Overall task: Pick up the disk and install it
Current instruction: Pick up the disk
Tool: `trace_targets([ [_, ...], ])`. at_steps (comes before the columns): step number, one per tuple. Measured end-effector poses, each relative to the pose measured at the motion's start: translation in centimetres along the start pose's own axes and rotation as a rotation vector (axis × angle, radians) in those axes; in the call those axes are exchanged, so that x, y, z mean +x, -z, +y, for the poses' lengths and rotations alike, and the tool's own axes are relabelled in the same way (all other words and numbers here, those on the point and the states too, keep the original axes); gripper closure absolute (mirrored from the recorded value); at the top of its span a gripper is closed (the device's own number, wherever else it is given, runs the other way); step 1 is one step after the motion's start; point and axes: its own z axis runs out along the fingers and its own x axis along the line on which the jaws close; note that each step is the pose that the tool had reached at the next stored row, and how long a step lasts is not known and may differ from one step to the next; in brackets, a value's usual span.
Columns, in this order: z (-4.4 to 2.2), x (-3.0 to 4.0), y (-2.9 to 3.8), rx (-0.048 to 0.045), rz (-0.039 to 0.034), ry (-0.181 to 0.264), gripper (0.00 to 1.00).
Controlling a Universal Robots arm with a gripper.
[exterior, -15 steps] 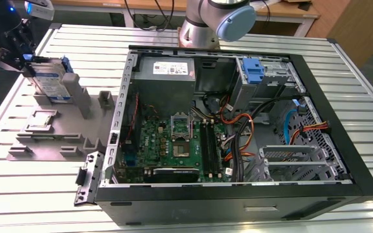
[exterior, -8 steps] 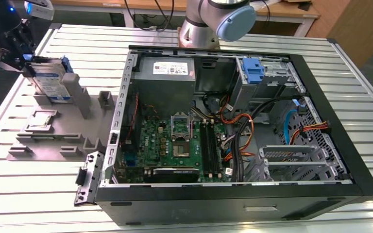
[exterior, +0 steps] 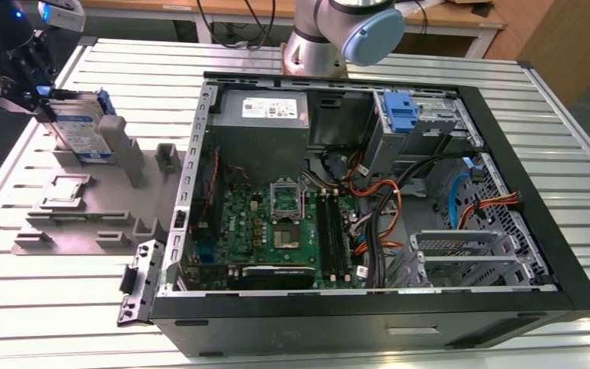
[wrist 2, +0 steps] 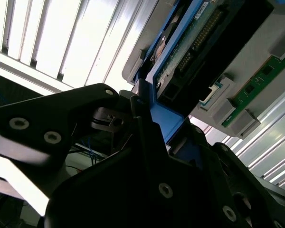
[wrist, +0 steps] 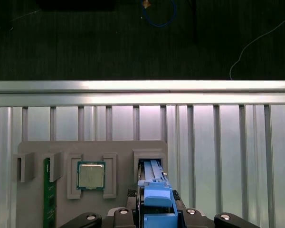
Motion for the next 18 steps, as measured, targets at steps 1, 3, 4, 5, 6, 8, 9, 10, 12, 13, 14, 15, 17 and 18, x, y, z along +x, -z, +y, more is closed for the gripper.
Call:
trace_targets([
  [1, 0.0, 0.0, 0.0, 0.0001, 0.0, -0.001, 0.63],
  [3, 0.0, 0.0, 0.0, 0.0004, -0.0002, -0.007, 0.63],
  [4, 0.0, 0.0, 0.0, 0.0004, -0.0002, -0.008, 0.63],
  [5, 0.0, 0.0, 0.0, 0.0005, -0.0002, -0.008, 0.63],
  [6, 0.0, 0.0, 0.0, 0.0006, -0.0003, -0.009, 0.63],
  [8, 0.0, 0.0, 0.0, 0.0005, -0.0003, -0.009, 0.63],
  [9, 0.0, 0.0, 0.0, 0.0005, -0.0002, -0.009, 0.63],
  [10, 0.0, 0.0, 0.0, 0.0006, -0.0003, -0.009, 0.63],
  [12, 0.0, 0.0, 0.04, 0.0007, -0.0003, -0.009, 0.63],
  [13, 0.0, 0.0, 0.07, 0.0006, -0.0003, -0.009, 0.63],
  [14, 0.0, -0.01, 0.11, 0.0005, -0.0003, -0.009, 0.63],
  [15, 0.0, -0.01, 0.13, 0.0007, -0.0004, -0.009, 0.63],
  [17, 0.01, -0.01, 0.2, 0.0005, -0.0002, -0.009, 0.63],
  [18, 0.01, -0.01, 0.23, 0.0005, -0.0003, -0.009, 0.63],
])
